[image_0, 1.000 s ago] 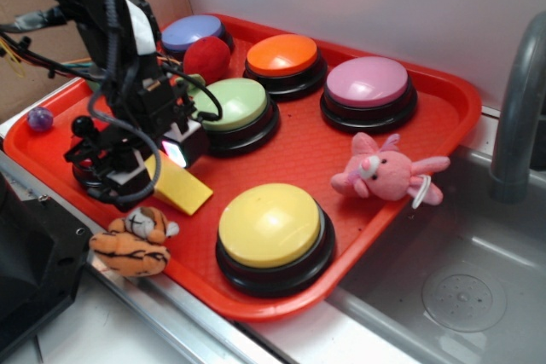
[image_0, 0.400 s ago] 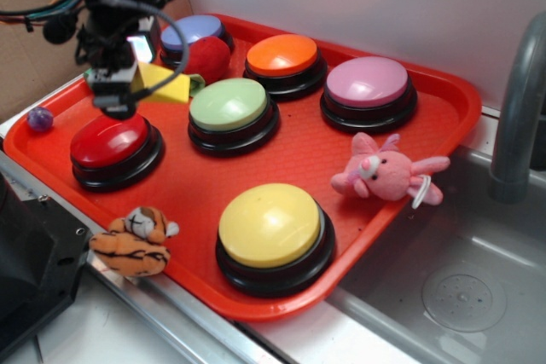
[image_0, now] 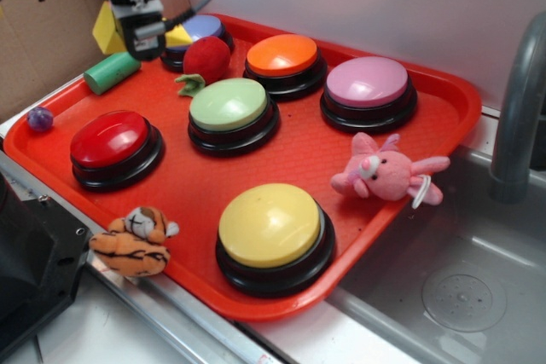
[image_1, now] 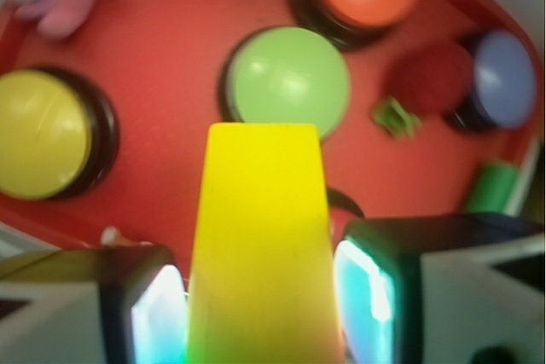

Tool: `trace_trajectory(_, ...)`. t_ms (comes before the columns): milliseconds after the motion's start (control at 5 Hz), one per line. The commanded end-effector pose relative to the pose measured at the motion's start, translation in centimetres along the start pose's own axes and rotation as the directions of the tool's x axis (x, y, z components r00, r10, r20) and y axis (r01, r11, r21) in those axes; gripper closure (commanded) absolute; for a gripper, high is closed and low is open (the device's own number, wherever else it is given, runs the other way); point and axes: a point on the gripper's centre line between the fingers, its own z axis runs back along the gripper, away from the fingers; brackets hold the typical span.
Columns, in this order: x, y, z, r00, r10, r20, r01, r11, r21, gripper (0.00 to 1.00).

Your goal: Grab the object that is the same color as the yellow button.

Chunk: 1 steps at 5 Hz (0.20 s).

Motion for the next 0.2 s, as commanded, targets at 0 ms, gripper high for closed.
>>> trace_trajectory(0, 0.49, 0.34, 1.91, 0.995, 0.094, -0.009, -0.094, 0.996, 0.006, 1.0)
